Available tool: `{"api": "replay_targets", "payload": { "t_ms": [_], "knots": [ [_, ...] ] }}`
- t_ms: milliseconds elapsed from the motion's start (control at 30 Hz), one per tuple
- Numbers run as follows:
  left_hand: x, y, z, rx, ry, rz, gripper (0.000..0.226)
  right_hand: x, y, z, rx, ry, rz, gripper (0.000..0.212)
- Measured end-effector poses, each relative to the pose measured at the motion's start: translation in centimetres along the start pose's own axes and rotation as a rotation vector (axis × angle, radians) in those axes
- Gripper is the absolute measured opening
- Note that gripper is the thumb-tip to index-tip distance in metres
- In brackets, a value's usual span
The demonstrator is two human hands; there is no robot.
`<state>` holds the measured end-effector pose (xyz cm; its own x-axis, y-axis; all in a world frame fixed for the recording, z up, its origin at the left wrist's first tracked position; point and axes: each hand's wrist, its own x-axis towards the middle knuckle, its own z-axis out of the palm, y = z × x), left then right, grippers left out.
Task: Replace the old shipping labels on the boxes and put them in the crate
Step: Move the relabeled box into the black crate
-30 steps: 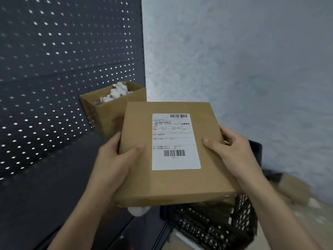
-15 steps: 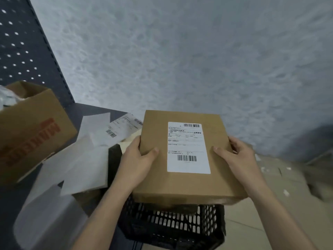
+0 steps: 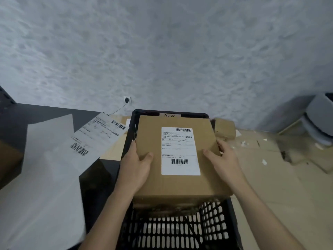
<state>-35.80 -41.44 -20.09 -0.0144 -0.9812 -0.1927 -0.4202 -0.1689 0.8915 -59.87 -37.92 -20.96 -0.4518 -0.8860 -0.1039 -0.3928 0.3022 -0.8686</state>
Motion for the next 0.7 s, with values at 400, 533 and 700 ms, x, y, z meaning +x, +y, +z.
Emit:
{"api": "replay_targets", "payload": {
  "t_ms": [400,533,700],
  "knots": [
    [2.6,-4.6,1.6,0.134,0.018,-0.135,0.041,2.2,3.8,4.5,-0.087,-0.124,0.108,0.061],
    [3.1,-5.9,2.1,0.154,0.0,-0.194,0.049,2.3,4.8,5.7,-0.1,-0.151,0.143,0.062],
    [3.6,-7.0,2.9,0.152,-0.006,-0.239,0.05,2.8,5.7,6.6,-0.118,-0.15,0.168,0.065]
  ]
}}
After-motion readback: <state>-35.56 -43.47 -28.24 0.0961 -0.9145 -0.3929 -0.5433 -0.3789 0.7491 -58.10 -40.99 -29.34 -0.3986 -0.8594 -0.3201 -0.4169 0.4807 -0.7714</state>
